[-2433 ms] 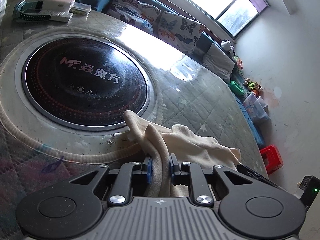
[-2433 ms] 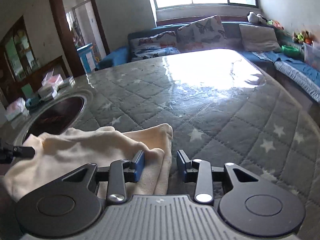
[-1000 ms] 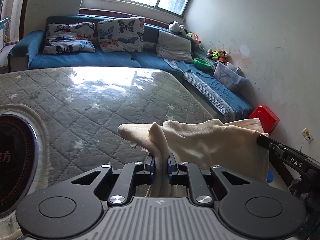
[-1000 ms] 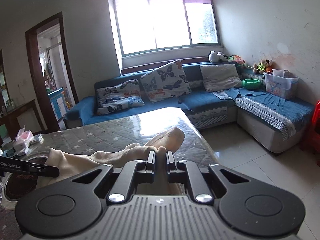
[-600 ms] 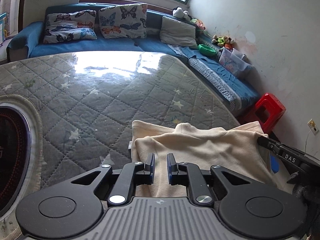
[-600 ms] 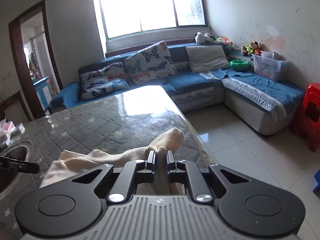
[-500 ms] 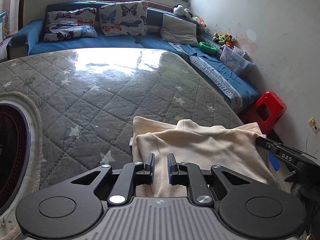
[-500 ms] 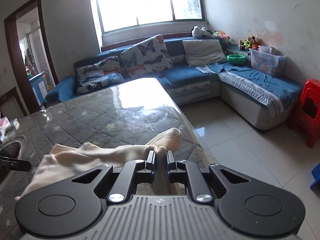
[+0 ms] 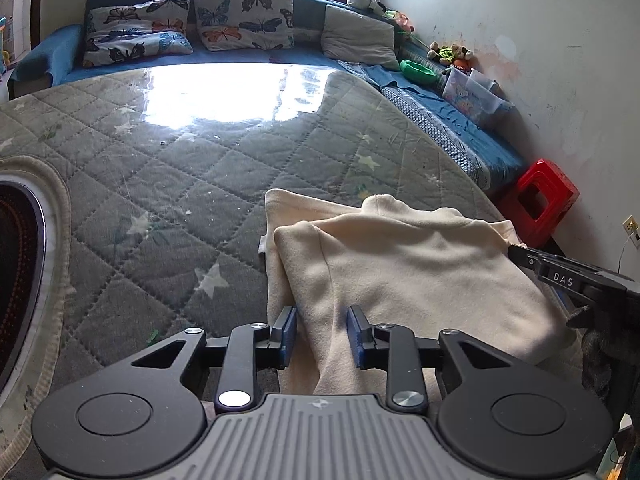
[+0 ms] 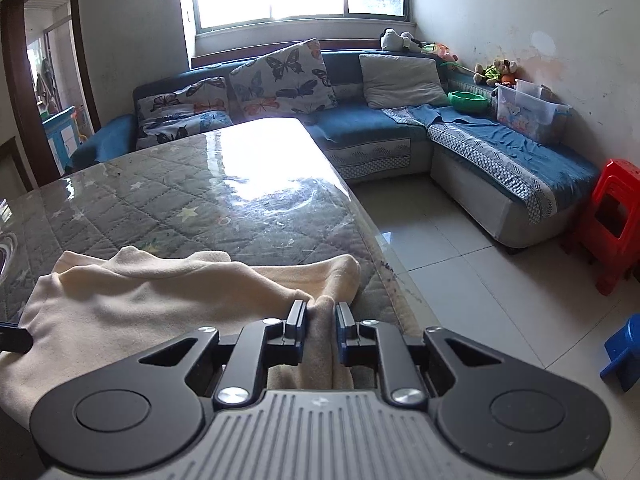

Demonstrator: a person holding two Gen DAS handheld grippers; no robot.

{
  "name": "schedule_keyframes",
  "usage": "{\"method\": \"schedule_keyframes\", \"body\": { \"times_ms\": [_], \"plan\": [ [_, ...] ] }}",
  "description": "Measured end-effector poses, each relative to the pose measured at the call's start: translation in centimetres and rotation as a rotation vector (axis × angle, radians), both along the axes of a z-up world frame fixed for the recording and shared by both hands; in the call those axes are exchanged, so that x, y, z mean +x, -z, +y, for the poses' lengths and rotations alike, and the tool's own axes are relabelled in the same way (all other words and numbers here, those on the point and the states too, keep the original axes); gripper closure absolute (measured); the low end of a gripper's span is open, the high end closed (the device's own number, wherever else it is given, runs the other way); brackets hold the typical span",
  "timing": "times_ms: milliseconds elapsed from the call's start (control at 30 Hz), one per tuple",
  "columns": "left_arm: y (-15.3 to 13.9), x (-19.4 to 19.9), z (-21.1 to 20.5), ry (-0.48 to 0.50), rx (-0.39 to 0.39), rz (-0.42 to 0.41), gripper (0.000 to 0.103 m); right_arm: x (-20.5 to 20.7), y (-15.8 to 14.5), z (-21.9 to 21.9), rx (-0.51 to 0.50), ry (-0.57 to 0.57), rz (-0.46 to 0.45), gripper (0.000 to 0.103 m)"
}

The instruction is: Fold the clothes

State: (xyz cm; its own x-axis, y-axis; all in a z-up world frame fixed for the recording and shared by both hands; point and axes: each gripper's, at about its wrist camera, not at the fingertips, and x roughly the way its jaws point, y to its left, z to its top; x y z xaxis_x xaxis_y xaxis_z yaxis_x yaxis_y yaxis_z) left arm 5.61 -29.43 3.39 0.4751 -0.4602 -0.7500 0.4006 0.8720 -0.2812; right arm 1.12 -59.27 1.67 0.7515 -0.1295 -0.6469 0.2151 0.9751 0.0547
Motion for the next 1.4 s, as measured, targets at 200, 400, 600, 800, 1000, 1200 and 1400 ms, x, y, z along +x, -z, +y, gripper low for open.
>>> {"method": "schedule_keyframes", "body": {
  "times_ms": [200,400,600,800,1000,1200,1400],
  "plan": [
    [-0.4,-0.1,-0.2,-0.002,0.008,-0.009,0.068,-0.5,-2.1,1.1,-0.035,-0.012,-0.063,0.085],
    [-0.9,-0.5,-0.8,0.016,0.058,-0.064,0.056,2.1,-1.6,3.8,-0.009,-0.102,-0.035,0.085],
    [-1.4,-1.1,-0.8,0.026,0.092,-0.133,0.036,4.1,-0.3,4.8,-0.013,-0.108,-0.009,0.084],
    [-2.2,-2.4,-1.0,0.033,0.113,-0.224,0.013,2.6,-1.4,5.6,-0.036,-0.127,-0.026,0.079],
    [-2.5,-3.5,-0.4,0.027,0.087,-0.257,0.000,-1.0,-2.1,6.9,-0.027,-0.165,-0.042,0.076],
    [-2.2,-4.5,0.2,0.027,0.104,-0.263,0.000,-5.7,-2.5,8.7,-0.072,-0.203,-0.075,0.073],
    [-0.5,-4.7,-0.3,0.020,0.170,-0.256,0.000,-8.1,-2.0,8.8,-0.091,-0.176,-0.089,0.073]
  ]
}}
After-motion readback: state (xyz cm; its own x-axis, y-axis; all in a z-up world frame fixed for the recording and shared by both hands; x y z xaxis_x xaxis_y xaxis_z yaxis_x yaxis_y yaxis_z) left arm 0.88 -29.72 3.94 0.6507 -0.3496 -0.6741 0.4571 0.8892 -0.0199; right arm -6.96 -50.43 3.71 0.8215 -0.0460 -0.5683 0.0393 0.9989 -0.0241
